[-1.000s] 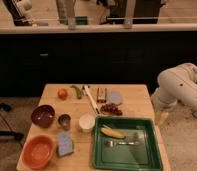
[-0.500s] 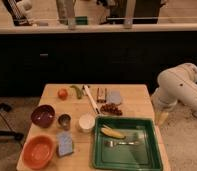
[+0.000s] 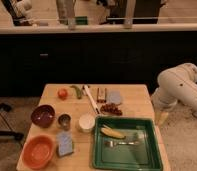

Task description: Place towel in paper cup

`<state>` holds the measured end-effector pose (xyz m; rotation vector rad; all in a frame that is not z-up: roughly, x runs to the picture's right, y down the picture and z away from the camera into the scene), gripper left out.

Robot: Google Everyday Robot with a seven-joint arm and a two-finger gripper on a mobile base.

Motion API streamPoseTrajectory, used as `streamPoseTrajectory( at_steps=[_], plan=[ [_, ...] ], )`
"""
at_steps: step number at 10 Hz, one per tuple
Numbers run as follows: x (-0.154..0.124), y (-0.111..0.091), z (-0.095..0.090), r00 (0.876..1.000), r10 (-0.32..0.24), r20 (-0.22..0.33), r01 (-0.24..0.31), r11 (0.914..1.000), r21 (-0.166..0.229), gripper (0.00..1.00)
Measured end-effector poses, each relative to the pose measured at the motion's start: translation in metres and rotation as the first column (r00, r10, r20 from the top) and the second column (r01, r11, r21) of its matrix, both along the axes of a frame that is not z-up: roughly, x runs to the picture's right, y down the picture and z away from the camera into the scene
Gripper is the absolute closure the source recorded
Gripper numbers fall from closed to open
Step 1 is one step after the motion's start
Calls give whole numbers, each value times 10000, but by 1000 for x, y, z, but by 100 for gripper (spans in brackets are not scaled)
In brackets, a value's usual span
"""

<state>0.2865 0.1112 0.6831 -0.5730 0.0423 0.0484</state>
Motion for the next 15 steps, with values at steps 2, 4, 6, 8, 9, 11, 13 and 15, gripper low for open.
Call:
streamPoseTrajectory(
  at_steps=[2,4,6,8,9,11,13,15],
  plan=[
    [0,0,0,10000,0,0,0,10000,0,20],
    [0,0,0,10000,0,0,0,10000,0,20],
    [0,0,0,10000,0,0,0,10000,1,20],
    [0,0,0,10000,0,0,0,10000,0,20],
    [0,0,0,10000,-1,1,1,10000,0,20],
    [0,0,0,10000,0,1,0,10000,0,20],
    [-1,-2,0,9999,-49,118,47,9999,163,20],
    [-4,-16,4,9986,-309,423,275,9965,784,20]
  ],
)
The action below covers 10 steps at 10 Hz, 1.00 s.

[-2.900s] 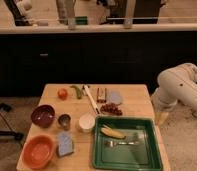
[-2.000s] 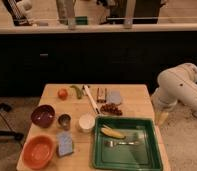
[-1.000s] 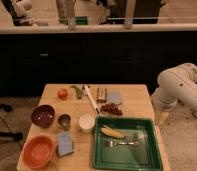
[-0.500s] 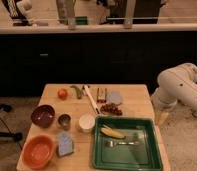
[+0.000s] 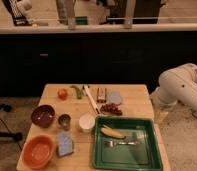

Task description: Place towel in paper cup

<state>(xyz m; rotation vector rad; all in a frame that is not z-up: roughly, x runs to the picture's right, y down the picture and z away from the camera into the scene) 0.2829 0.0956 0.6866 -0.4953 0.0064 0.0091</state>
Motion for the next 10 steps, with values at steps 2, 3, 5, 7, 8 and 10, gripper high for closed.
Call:
streamPoseTrajectory(
  at_steps=[2,3,5,7,8,10],
  plan=[
    [-11,-20,17,9970,-535,561,510,9977,436,20],
    [-11,-26,24,9935,-785,819,731,9951,663,20],
    [-18,-39,37,9824,-1374,1269,1243,9866,1054,20],
    [-22,-43,45,9745,-1726,1434,1574,9812,1119,20],
    [-23,-43,45,9744,-1703,1465,1548,9817,1110,20],
    [-21,-43,44,9753,-1685,1425,1534,9819,1110,20]
  ],
)
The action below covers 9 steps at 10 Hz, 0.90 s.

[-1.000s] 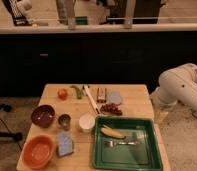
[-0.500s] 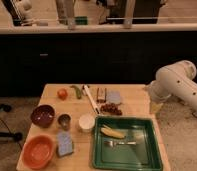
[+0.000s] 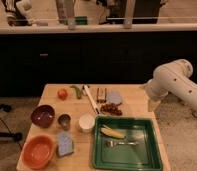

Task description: Place towel in paper cup

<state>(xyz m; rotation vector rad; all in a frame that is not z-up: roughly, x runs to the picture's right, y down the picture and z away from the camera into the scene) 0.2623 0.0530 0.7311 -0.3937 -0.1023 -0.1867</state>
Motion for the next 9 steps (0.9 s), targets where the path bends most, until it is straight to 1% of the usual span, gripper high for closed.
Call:
streamPoseTrajectory(
  at_steps=[3,4,5,6,7,8,9],
  plan=[
    [-3,-1,1,10000,-45,40,45,10000,4,20],
    [-4,-1,3,9999,-128,114,127,9999,78,20],
    [-6,-4,7,9984,-440,342,429,9985,327,20],
    [-10,-9,15,9939,-896,641,855,9943,642,20],
    [-20,-18,28,9820,-1474,1179,1345,9847,1107,20],
    [-25,-24,39,9690,-1913,1564,1693,9751,1436,20],
    [-27,-27,48,9590,-2156,1841,1869,9691,1610,20]
  ],
)
